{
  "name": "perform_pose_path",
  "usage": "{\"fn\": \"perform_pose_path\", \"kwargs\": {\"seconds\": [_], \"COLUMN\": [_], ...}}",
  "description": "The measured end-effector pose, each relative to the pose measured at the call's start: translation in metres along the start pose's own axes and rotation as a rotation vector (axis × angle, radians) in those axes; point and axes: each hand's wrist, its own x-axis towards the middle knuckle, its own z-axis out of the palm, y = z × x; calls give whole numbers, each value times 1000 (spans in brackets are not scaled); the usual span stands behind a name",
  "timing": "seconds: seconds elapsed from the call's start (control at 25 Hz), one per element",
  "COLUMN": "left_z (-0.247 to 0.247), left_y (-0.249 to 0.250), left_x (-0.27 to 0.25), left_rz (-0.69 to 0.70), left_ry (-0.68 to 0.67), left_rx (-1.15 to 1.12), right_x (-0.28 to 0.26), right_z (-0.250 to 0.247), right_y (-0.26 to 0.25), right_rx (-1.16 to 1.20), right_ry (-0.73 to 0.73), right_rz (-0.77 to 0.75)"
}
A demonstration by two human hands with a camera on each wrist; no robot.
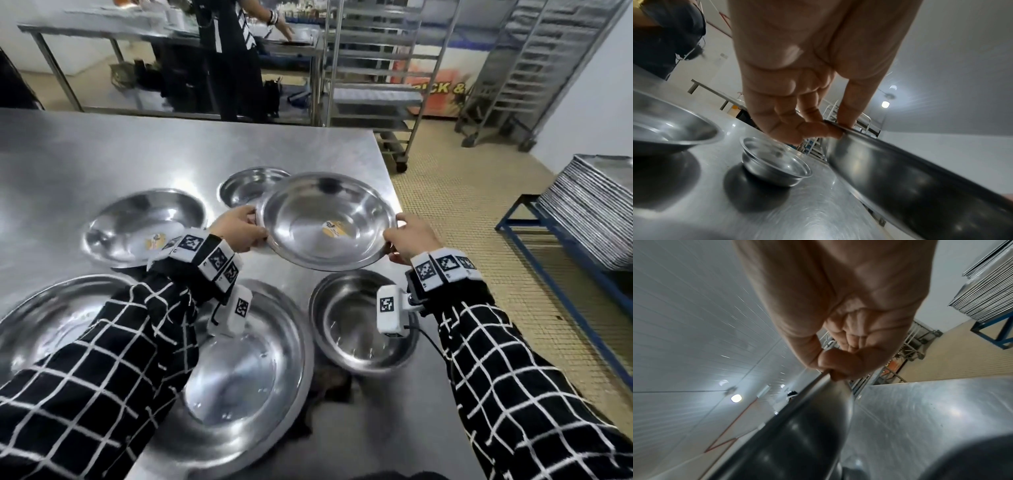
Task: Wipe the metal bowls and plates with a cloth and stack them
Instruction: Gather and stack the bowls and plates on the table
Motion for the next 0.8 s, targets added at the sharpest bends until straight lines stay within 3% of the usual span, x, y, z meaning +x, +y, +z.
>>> {"fn": "perform_pose_path", "kwargs": {"seconds": [0.28, 0.44, 0.6, 0.8], "left_z": [-73, -90, -87, -76], "left_y": [-87, -145, -181, -197], "left_x": [-149, -199, -220, -230], "left_rz": [99, 80, 110, 149], "left_ry": [-8, 54, 96, 66], "left_rx": [81, 111, 339, 329], "right_x": [-159, -217, -242, -240], "right_z": [71, 108, 135, 144], "right_y": [19, 36, 61, 78], "right_rx": [-22, -157, -249, -571], "right_ry": [-48, -85, -59, -31], "right_rz": [-133, -209, -278, -287]}}
